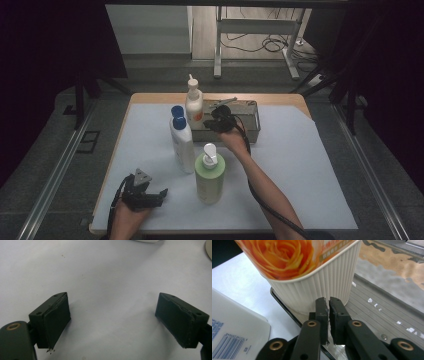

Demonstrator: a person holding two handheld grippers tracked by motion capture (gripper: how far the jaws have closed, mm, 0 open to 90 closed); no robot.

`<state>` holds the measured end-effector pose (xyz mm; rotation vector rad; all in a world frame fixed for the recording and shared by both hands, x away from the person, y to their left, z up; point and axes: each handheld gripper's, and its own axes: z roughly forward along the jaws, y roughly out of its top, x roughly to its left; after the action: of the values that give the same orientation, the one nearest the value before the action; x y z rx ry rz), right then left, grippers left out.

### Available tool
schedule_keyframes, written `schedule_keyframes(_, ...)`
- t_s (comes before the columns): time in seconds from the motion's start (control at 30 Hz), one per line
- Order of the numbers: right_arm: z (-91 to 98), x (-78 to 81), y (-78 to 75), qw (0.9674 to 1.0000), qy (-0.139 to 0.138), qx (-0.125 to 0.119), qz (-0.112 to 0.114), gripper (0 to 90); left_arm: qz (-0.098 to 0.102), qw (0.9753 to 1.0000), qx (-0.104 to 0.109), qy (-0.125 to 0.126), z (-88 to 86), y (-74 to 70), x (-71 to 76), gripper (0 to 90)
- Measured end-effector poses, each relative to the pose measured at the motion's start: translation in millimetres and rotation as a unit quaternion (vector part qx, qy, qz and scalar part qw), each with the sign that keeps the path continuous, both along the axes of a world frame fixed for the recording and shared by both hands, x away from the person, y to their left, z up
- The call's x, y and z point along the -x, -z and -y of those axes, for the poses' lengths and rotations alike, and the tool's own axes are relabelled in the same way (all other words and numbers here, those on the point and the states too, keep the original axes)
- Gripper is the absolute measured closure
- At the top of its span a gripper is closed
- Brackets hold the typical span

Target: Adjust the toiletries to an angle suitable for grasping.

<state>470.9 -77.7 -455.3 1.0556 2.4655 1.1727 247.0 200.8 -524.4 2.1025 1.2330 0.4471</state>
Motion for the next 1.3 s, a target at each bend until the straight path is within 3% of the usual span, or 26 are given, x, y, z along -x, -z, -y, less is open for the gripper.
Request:
schedule_keyframes(0.43, 11.1, 10.2, -10.1, 0.9998, -0.009, 0.004, 0.018, 69.9, 0.001, 1.0, 0.0, 0.0, 0.0, 0.2, 0.0, 12.0)
schedule_keyframes(0.47, 13.7, 12.3, -11.9, 0.9998, -0.009, 0.004, 0.019, 63.9, 0.001, 1.0, 0.0, 0.0, 0.0, 0.1, 0.0, 12.0)
schedule_keyframes(0.63, 20.1, 18.4, -16.9, 0.9998, -0.008, 0.001, 0.019, 50.9, 0.001, 1.0, 0.0, 0.0, 0.0, 0.1, 0.0, 12.0)
schedule_keyframes(0.9, 27.5, 28.7, -25.0, 0.9995, -0.014, 0.002, 0.027, 37.6, 0.001, 1.0, 0.0, 0.0, 0.0, 0.2, 0.1, 12.0)
schedule_keyframes(1.3, 42.7, 47.3, -31.1, 0.9983, -0.039, 0.009, 0.044, 31.4, 0.001, 1.0, 0.0, 0.0, 0.0, 0.2, 0.2, 12.0)
